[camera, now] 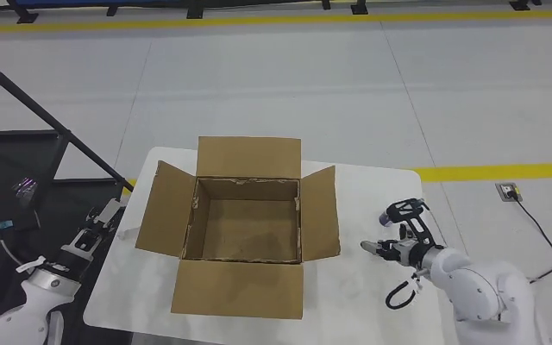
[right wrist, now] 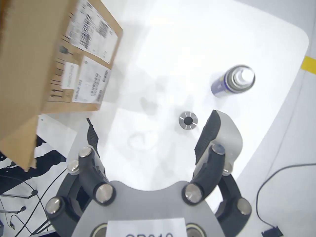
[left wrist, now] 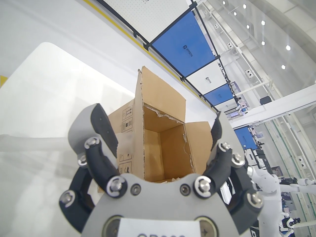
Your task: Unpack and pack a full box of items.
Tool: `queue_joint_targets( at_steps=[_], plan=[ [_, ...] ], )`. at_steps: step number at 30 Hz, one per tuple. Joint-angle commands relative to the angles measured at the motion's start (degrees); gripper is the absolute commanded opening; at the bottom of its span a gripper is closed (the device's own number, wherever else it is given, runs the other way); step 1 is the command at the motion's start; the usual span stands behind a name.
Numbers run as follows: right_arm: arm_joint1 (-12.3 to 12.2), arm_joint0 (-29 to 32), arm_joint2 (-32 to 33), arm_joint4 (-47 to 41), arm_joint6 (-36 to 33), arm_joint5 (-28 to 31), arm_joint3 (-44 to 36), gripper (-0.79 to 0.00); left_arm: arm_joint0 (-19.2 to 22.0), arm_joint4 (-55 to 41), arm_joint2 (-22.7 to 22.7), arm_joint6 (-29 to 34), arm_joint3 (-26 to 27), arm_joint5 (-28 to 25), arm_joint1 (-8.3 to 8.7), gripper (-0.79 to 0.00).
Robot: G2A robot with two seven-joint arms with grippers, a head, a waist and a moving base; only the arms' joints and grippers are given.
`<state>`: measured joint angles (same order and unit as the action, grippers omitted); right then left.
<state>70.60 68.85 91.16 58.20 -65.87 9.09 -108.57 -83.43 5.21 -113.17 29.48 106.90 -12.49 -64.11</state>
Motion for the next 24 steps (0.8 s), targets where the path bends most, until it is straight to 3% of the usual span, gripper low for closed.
queue_joint_targets(
  at_steps=[1,3,9,19,22,24],
  plan=[
    [-0.01,0.07,-1.32,3.28,1.03,-2.12,2.32,0.000,0.00,0.00,0.00,-0.01,0.01,0.00,0.00,0.000],
    [0.16,-0.28,-2.53,5.57,3.32,-6.06,5.10,0.000,0.00,0.00,0.00,-0.01,0.01,0.00,0.00,0.000],
    [0.50,-3.93,-6.69,9.33,5.12,-10.21,14.18,0.000,0.00,0.00,0.00,-0.01,0.01,0.00,0.00,0.000],
    [0.70,-7.54,-8.34,8.82,6.93,-11.67,21.53,0.000,0.00,0.00,0.00,-0.01,0.01,0.00,0.00,0.000],
    [0.73,-8.17,-8.80,8.35,7.30,-11.38,22.91,-0.102,0.00,0.00,0.00,-0.01,0.01,0.00,0.00,0.000],
    [0.78,-8.57,-9.31,8.28,7.49,-11.42,23.59,-0.259,0.00,0.00,0.00,-0.01,0.01,0.00,0.00,0.000]
  ],
)
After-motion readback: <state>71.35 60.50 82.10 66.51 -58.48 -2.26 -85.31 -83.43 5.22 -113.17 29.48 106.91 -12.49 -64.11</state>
